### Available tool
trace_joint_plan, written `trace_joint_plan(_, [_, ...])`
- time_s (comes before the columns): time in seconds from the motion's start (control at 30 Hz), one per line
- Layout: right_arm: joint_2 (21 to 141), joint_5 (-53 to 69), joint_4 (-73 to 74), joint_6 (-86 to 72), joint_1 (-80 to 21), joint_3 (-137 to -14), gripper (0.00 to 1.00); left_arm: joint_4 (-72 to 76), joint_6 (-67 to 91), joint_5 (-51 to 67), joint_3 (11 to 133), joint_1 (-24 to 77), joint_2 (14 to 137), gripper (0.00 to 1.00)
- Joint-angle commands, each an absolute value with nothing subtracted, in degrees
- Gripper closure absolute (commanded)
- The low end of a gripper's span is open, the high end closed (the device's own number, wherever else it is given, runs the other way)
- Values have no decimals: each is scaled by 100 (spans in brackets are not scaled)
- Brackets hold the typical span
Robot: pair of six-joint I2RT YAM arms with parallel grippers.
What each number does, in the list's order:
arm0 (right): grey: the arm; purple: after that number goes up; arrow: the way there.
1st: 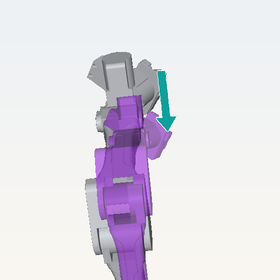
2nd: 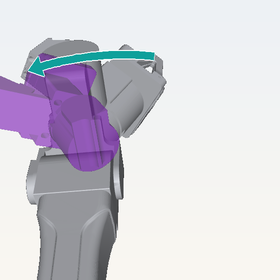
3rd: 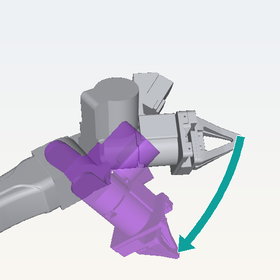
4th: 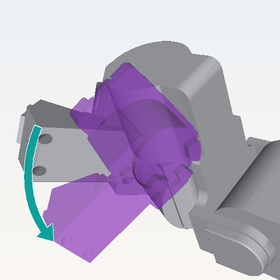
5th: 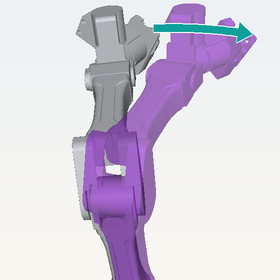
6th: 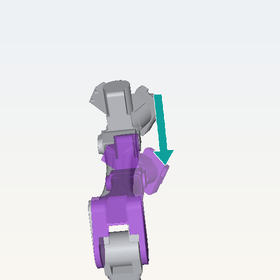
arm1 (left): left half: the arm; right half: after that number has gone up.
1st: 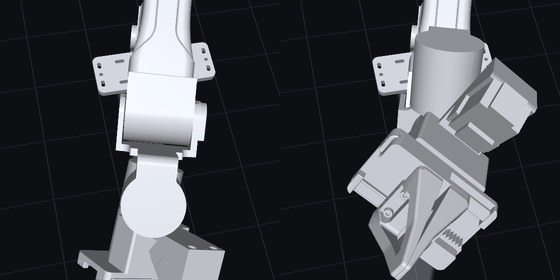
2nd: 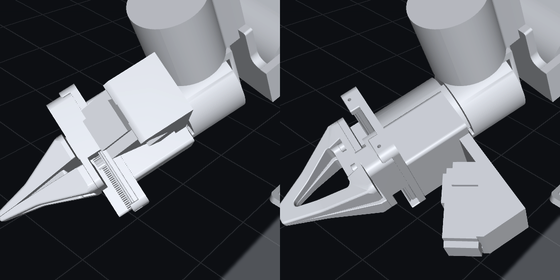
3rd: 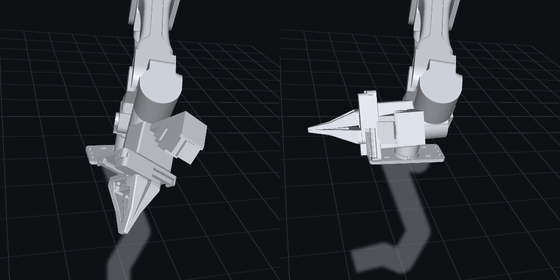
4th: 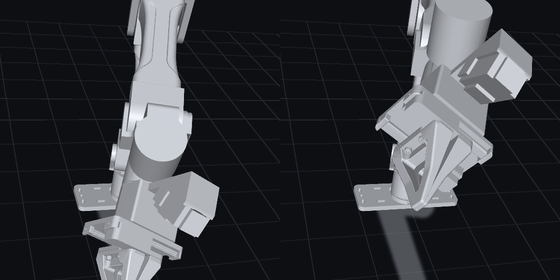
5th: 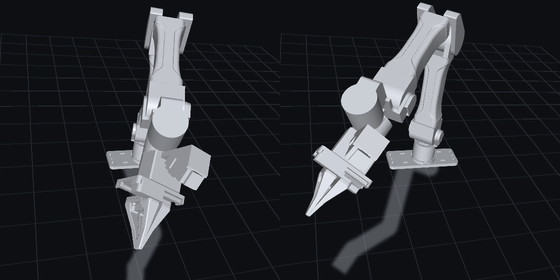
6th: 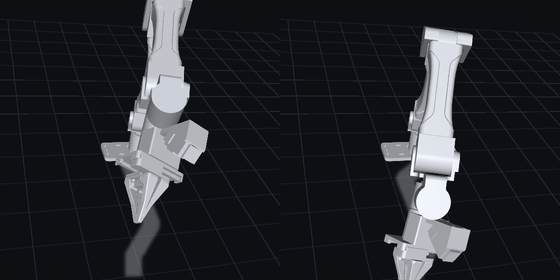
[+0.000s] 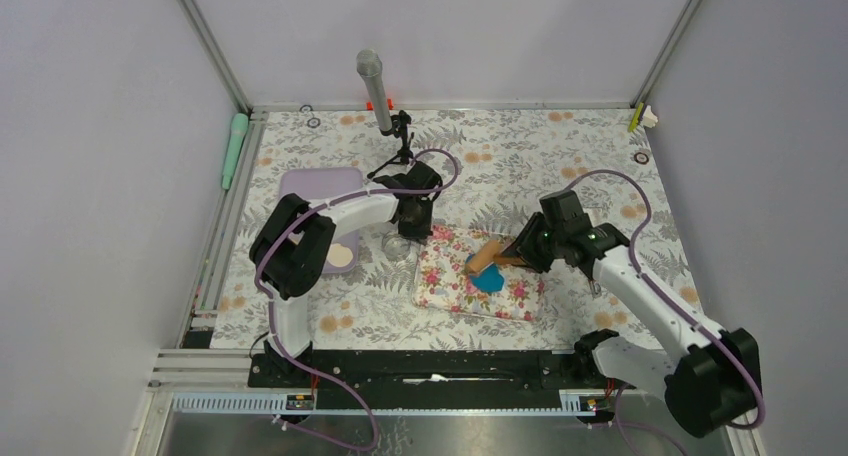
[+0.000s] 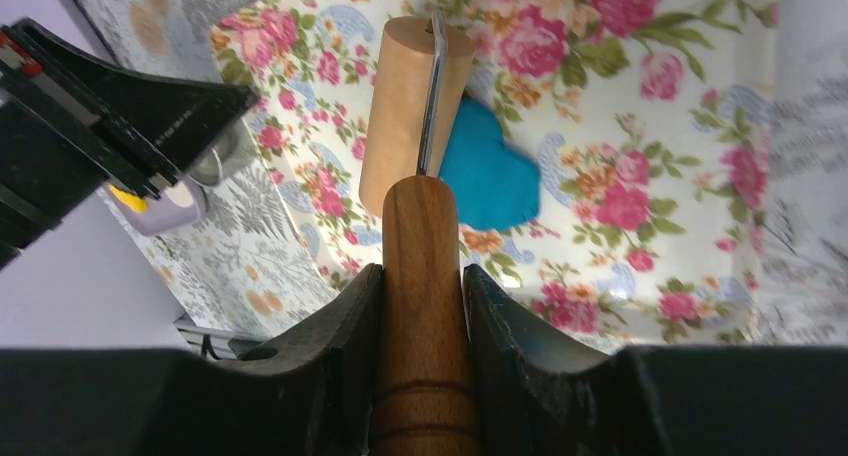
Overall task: Roll out the dumpling wrappers from the dough
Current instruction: Flatten out the dough on the work surface.
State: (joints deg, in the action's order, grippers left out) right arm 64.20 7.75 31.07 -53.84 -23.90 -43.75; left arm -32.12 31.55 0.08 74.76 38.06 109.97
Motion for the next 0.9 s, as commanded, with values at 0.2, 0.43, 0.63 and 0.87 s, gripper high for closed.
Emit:
trace_joint_plan(0.2, [5952,155,5821,-5175,-2492,-4119,100,-3111,3042,-39,7685,3823,10904,100])
trace_joint_plan(0.43, [6904,205,4546,-5300,-2723,-4389,100,-3103,3031,-26,7712,3831,10904,100])
trace_joint_plan(0.63, [7563,88,4102,-5301,-3033,-4776,100,-3145,3020,-26,7697,3830,10894,100])
trace_joint_plan(0.87, [6686,243,4672,-5389,-3041,-4195,100,-3218,3066,-59,7769,3824,10935,100])
